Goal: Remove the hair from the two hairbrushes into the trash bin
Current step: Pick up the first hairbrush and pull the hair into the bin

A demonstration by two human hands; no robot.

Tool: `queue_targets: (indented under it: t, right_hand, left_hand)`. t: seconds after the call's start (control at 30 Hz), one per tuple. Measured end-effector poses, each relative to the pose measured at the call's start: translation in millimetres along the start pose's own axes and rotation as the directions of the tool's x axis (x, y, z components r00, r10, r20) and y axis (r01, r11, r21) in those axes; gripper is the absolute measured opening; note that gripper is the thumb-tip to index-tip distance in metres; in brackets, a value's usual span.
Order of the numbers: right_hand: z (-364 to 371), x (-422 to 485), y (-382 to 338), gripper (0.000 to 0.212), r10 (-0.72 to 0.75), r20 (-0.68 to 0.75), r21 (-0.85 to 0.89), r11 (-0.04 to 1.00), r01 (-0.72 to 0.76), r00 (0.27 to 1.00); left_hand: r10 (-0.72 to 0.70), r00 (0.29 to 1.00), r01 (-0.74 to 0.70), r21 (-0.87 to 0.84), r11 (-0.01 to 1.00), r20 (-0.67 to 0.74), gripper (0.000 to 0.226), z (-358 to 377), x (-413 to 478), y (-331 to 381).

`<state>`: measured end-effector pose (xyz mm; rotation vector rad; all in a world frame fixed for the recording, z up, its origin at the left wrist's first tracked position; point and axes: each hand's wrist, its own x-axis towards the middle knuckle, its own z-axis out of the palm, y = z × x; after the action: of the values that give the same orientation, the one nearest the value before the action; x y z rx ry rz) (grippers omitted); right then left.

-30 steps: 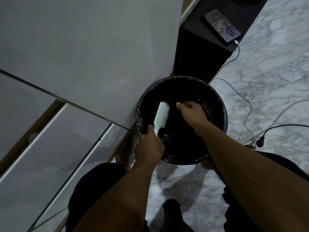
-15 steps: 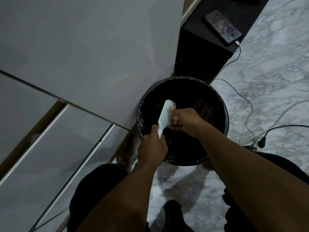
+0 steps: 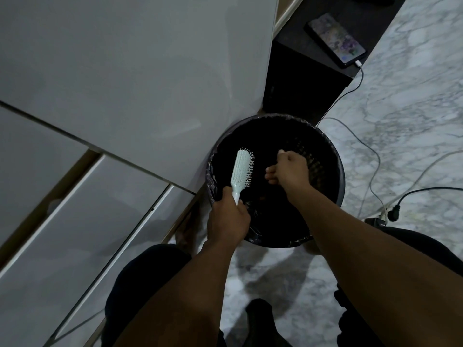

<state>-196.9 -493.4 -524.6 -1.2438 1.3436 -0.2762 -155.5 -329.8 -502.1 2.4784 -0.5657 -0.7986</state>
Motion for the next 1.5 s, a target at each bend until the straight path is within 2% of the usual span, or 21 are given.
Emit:
queue_targets:
  t: [0.1, 0.13, 0.2, 0.33, 0.47, 0.53, 0.6, 0.67, 0.73, 0.8, 0.87, 0.9, 0.97, 1.0, 1.1, 1.3, 1.4, 1.5]
  right_hand:
    - [3, -3, 2, 0.020, -0.161, 0.156, -0.198, 0.961, 0.191, 0.974]
    - [6, -6, 4, 0.018, -0.181, 0.222, -0.222, 0.947, 0.231, 0.958]
    - [13, -9, 8, 0.026, -0.173, 0.285, -0.232, 0.942, 0.242, 0.943]
    - [15, -7, 6, 0.038, -0.168, 0.233, -0.241, 0.944, 0.225, 0.958]
    - [10, -8, 1, 0.023, -0.315, 0.203, -0.374, 0.850, 0.371, 0.927]
    - [9, -10, 2, 0.022, -0.359, 0.168, -0.412, 0.820, 0.396, 0.918]
    - [10, -10, 2, 0.024, -0.343, 0.111, -0.397, 0.845, 0.358, 0.933]
    - [10, -14, -4, 0.026, -0.200, 0.051, -0.170, 0.964, 0.206, 0.978]
    - [8, -16, -10, 0.037, -0.086, 0.012, -0.012, 0.996, 0.086, 0.996]
    - [7, -13, -10, 0.049, -0.177, -0.040, -0.177, 0.970, 0.168, 0.983]
    - [7, -12, -4, 0.037, -0.321, 0.018, -0.344, 0.887, 0.307, 0.947]
    - [9, -14, -1, 0.030, -0.352, 0.111, -0.356, 0.859, 0.368, 0.929]
    - [14, -17, 6, 0.048, -0.306, 0.282, -0.300, 0.872, 0.387, 0.909]
    - [16, -18, 6, 0.056, -0.257, 0.295, -0.247, 0.910, 0.334, 0.920]
    - [14, -10, 4, 0.048, -0.205, 0.178, -0.154, 0.960, 0.233, 0.963]
    - [14, -12, 10, 0.012, -0.320, 0.075, -0.217, 0.919, 0.328, 0.945]
    - [10, -9, 10, 0.016, -0.286, 0.021, -0.258, 0.924, 0.282, 0.958]
    - [10, -2, 10, 0.032, -0.201, -0.032, -0.308, 0.934, 0.182, 0.979]
  left_hand:
    - [0.011, 1.000, -0.011, -0.008, 1.000, 0.007, 0.019, 1, 0, 0]
    - [0.014, 1.000, -0.014, -0.016, 1.000, 0.006, 0.019, 1, -1, 1]
    - [0.030, 0.999, -0.030, -0.029, 0.999, 0.011, 0.020, 2, -2, 2]
    - [0.114, 0.993, -0.114, -0.019, 0.993, 0.015, 0.018, 2, -4, 2]
    - [0.134, 0.991, -0.134, -0.012, 0.991, 0.027, 0.019, 1, -5, 2]
    - [0.129, 0.991, -0.128, -0.031, 0.991, 0.034, 0.018, 1, -4, 3]
    - [0.104, 0.994, -0.102, -0.062, 0.993, 0.026, 0.016, 2, -3, 3]
    - [0.081, 0.997, -0.080, -0.102, 0.992, 0.005, 0.012, 2, -1, 3]
    - [0.071, 0.997, -0.070, -0.107, 0.992, 0.003, 0.013, 3, 0, 1]
    - [0.071, 0.997, -0.069, -0.100, 0.993, 0.014, 0.015, 4, 0, 1]
    - [0.066, 0.998, -0.064, -0.098, 0.993, 0.015, 0.015, 4, 0, 0]
    - [0.060, 0.998, -0.058, -0.096, 0.994, 0.015, 0.016, 4, 1, 0]
    - [0.053, 0.998, -0.049, -0.107, 0.993, 0.031, 0.016, 4, 0, 1]
    - [0.059, 0.997, -0.054, -0.117, 0.992, 0.041, 0.015, 4, 0, 1]
    - [0.094, 0.993, -0.086, -0.126, 0.988, 0.064, 0.018, 7, 1, 0]
    - [0.113, 0.989, -0.098, -0.151, 0.984, 0.094, 0.012, 9, 3, 0]
    - [0.114, 0.987, -0.098, -0.136, 0.986, 0.112, 0.010, 10, 3, -1]
    - [0.111, 0.988, -0.098, -0.121, 0.988, 0.111, 0.012, 11, 5, -2]
